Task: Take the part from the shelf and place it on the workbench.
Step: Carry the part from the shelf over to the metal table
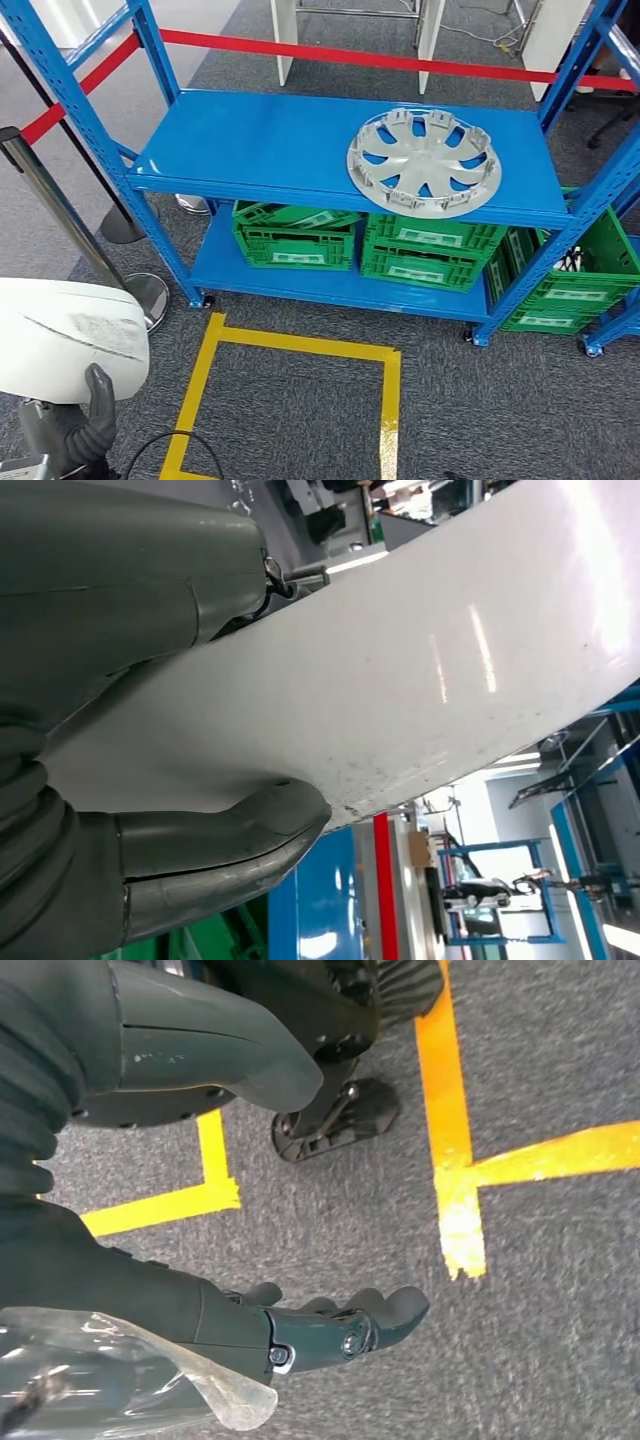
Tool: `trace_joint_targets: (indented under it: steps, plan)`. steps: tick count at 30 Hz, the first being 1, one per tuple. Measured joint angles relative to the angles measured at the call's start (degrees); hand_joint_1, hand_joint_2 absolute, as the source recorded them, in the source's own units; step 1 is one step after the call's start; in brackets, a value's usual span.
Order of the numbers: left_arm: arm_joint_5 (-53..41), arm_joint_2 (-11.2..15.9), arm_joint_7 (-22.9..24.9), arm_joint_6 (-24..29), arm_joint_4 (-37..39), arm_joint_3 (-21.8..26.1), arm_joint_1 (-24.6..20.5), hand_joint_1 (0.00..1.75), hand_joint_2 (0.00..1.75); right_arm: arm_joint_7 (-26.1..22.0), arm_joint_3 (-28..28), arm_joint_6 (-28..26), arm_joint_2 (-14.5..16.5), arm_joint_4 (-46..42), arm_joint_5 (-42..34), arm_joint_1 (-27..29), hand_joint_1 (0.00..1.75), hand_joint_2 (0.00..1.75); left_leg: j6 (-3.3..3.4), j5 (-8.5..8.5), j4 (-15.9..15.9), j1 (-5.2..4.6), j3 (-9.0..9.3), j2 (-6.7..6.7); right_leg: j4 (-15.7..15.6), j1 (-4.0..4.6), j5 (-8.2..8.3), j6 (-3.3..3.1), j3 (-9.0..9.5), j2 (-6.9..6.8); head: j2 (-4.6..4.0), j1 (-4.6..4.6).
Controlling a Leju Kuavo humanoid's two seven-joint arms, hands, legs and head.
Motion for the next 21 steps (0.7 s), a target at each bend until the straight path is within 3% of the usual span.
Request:
trace_joint_targets:
  steps: [2,4,5,6,7,9,11,12,16,21]
  plan:
    - [0.04,-0.06,0.0,0.0,-0.01,0.27,0.13,1.75,1.75,0.11,0.05,-0.11,0.0,0.05,0.18,0.02,0.0,1.75,-0.84,-4.97,4.14,0.29,-1.36,-0.23,0.02,-0.2,1.25,-0.81,-1.34,-0.32,0.0,-0.27]
    - [0.28,-0.17,0.0,-0.03,-0.01,0.85,0.2,1.75,1.75,0.2,0.26,-0.22,0.0,0.08,0.6,0.06,0.0,1.75,-1.39,-10.37,11.46,0.54,-2.72,-0.22,0.39,-0.19,2.43,-1.03,-2.84,-0.45,0.0,-0.48]
    - [0.45,-0.25,0.0,-0.09,-0.01,1.18,0.26,1.75,1.75,0.2,0.38,-0.31,0.0,0.1,0.86,0.08,0.0,1.75,-1.54,-11.34,14.39,0.64,-2.85,-0.22,0.73,-0.18,2.97,-0.98,-3.66,-0.52,0.0,-0.5]
    - [0.61,-0.33,0.0,-0.19,-0.02,1.54,0.35,1.75,1.75,0.17,0.49,-0.4,0.0,0.11,1.08,0.11,0.0,1.75,-1.6,-10.93,15.79,0.71,-2.29,-0.22,1.14,-0.18,3.48,-0.9,-4.57,-0.59,0.0,-0.52]
    - [0.75,-0.42,0.0,-0.36,-0.03,1.89,0.46,1.75,1.75,0.13,0.58,-0.49,0.0,0.11,1.32,0.14,0.0,1.75,-1.56,-9.51,15.14,0.75,-0.88,-0.22,1.59,-0.18,3.92,-0.79,-5.49,-0.63,0.0,-0.54]
    - [0.92,-0.66,0.0,-0.79,-0.13,2.55,0.57,1.75,1.75,0.04,0.91,-0.68,0.0,0.11,2.01,0.19,0.0,1.75,-1.17,-6.78,8.37,0.76,4.31,-0.27,2.42,-0.15,4.62,-0.49,-7.28,-0.63,0.0,-0.55]
    - [0.77,-0.92,0.0,-1.15,-0.32,3.05,0.55,1.75,1.75,0.01,1.5,-0.96,0.0,0.14,2.84,0.17,0.0,1.75,-0.55,-6.79,0.71,0.59,8.99,-0.36,2.95,-0.02,5.38,0.05,-8.39,-0.6,0.0,-0.51]
    - [0.59,-1.04,0.0,-1.25,-0.39,3.28,0.53,1.75,1.75,0.02,1.76,-1.1,0.0,0.17,3.11,0.14,0.0,1.75,-0.28,-7.24,-1.29,0.46,9.96,-0.4,3.0,0.0,5.87,0.38,-8.77,-0.6,0.0,-0.49]
    - [0.12,-1.31,0.0,-1.24,-0.43,3.82,0.56,1.75,1.75,0.14,2.17,-1.41,0.0,0.31,3.32,0.21,0.0,1.75,0.83,-6.41,-2.68,0.42,9.13,-0.26,2.77,0.0,7.19,1.6,-9.58,-0.46,0.0,-0.5]
    - [0.1,-1.34,0.0,-1.23,-0.43,3.85,0.55,1.75,1.75,0.14,2.18,-1.44,0.0,0.33,3.32,0.23,0.0,1.75,1.03,-6.19,-2.87,0.58,8.98,-0.2,2.83,0.0,7.05,1.7,-9.75,-0.41,0.0,-0.48]
